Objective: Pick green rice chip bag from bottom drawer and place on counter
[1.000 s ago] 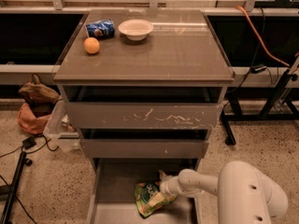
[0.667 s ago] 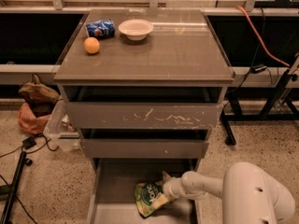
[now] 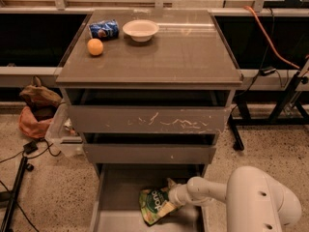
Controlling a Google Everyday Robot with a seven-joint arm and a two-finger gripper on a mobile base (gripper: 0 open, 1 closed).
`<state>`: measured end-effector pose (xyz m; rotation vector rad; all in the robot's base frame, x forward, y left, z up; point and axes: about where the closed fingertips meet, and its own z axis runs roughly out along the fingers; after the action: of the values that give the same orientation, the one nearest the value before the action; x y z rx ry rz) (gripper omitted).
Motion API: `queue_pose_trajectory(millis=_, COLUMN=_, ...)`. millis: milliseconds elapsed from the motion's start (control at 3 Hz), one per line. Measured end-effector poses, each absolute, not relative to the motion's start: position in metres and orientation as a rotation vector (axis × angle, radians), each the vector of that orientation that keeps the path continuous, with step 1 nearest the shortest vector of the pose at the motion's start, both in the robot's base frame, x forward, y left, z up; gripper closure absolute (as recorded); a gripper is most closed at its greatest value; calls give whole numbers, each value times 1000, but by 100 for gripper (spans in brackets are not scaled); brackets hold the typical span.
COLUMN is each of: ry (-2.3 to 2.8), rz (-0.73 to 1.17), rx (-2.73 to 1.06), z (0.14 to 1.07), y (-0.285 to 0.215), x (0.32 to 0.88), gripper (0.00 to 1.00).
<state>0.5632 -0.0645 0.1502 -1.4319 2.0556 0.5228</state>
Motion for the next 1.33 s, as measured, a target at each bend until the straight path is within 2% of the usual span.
queue_pose_trajectory(millis=333, ry=2074, rz=526, rx=-1486, z=139, y=-60, x=565, gripper=0)
queue_pose_trajectory(millis=667, ry=2077, rz=531, rx=-1530, z=129, y=-54, x=565, gripper=14)
queue_pose_trajectory(millis=1000, ry=2077, rz=532, rx=-1533, z=129, y=-53, x=565, gripper=32)
queue_pose_trajectory(millis=1333, ry=2077, rz=532, rx=-1533, z=129, y=-53, x=565, gripper=55)
